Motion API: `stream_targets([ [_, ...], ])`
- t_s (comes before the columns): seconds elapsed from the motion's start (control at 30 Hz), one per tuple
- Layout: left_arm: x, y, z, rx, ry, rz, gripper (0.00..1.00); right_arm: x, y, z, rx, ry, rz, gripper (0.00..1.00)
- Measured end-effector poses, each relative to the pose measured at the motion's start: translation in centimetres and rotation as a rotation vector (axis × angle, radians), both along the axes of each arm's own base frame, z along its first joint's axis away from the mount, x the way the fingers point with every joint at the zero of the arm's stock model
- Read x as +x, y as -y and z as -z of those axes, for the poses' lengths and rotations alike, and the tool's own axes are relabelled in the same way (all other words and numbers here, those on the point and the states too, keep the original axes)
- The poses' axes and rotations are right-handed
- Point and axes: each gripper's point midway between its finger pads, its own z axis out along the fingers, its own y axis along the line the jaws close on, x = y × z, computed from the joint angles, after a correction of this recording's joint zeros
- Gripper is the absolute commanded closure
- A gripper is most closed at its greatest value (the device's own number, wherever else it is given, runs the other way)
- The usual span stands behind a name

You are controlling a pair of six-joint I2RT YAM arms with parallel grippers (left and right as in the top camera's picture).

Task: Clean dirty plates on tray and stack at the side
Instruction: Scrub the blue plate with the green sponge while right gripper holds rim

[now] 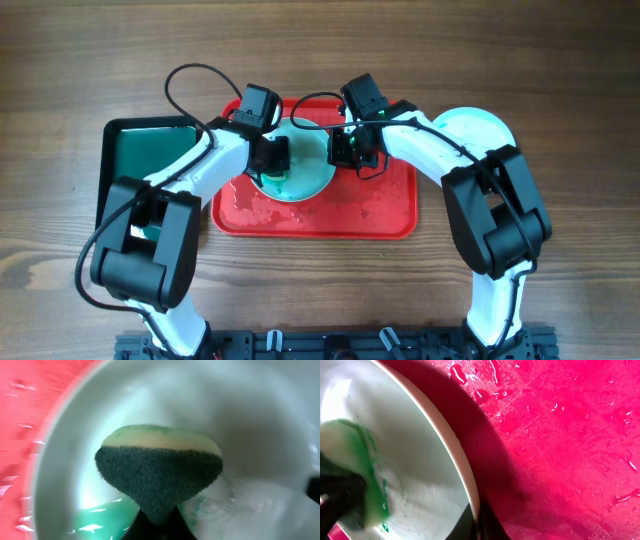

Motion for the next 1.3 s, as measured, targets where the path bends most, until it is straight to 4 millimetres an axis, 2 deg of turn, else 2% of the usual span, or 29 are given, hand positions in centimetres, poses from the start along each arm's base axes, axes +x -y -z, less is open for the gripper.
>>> stream_targets([
  [0.07, -1.1, 2.2, -0.1, -0.088, -0.042, 0.047, 0.96, 0.0, 0.0, 0.0, 0.0, 0.0, 0.0, 0.96],
  [0.13, -2.6, 5.3, -0.1, -0.183, -0.085, 0.118, 0.96, 0.0, 0.0, 0.0, 0.0, 0.0, 0.0, 0.96],
  [0.2, -2.8, 6.4, -0.2, -0.219, -0.082, 0.133, 0.96, 0.0, 0.0, 0.0, 0.0, 0.0, 0.0, 0.96],
  [0.27, -2.0, 6.6, -0.2, -0.224, -0.057, 0.1, 0.96, 0.0, 0.0, 0.0, 0.001, 0.0, 0.0, 0.96],
  [0.37, -0.5, 5.5, 0.0, -0.162, 0.003, 0.039, 0.96, 0.2, -0.1, -0.1, 0.004, 0.006, 0.004, 0.96],
  [0.47, 1.8, 3.3, 0.0, -0.055, 0.094, -0.047, 0.96, 0.2, -0.1, 0.0, 0.004, 0.006, 0.004, 0.96],
  [0.53, 3.3, 0.9, 0.0, 0.029, 0.143, -0.114, 0.96, 0.2, -0.1, 0.0, 0.004, 0.006, 0.004, 0.96],
  [0.63, 3.7, -1.1, 0.1, 0.096, 0.146, -0.165, 0.96, 0.2, -0.1, 0.0, 0.004, 0.006, 0.004, 0.96],
  [0.73, 2.0, -2.7, 0.3, 0.16, 0.053, -0.18, 0.96, -0.3, -0.2, 0.0, 0.015, -0.014, -0.006, 0.96],
  [0.9, -4.3, -3.3, 0.6, 0.143, -0.235, -0.133, 0.96, -2.4, -0.9, 0.0, 0.053, -0.082, -0.079, 0.96],
  [0.97, -5.9, -2.8, 0.6, 0.091, -0.309, -0.082, 0.96, -3.0, -0.8, 0.0, 0.06, -0.098, -0.117, 0.96],
  [1.07, -6.6, -0.9, 0.6, -0.022, -0.325, 0.027, 0.96, -3.3, -0.6, 0.0, 0.067, -0.102, -0.147, 0.96],
  [1.13, -5.9, 0.8, 0.6, -0.097, -0.284, 0.07, 0.96, -3.3, -0.5, 0.0, 0.068, -0.098, -0.153, 0.96],
  [1.2, -4.5, 3.0, 0.5, -0.174, -0.207, 0.104, 0.96, -3.1, -0.3, 0.0, 0.068, -0.096, -0.149, 0.96],
  [1.3, -2.5, 4.6, 0.4, -0.22, -0.132, 0.071, 0.96, -2.9, -0.1, 0.0, 0.069, -0.097, -0.141, 0.96],
])
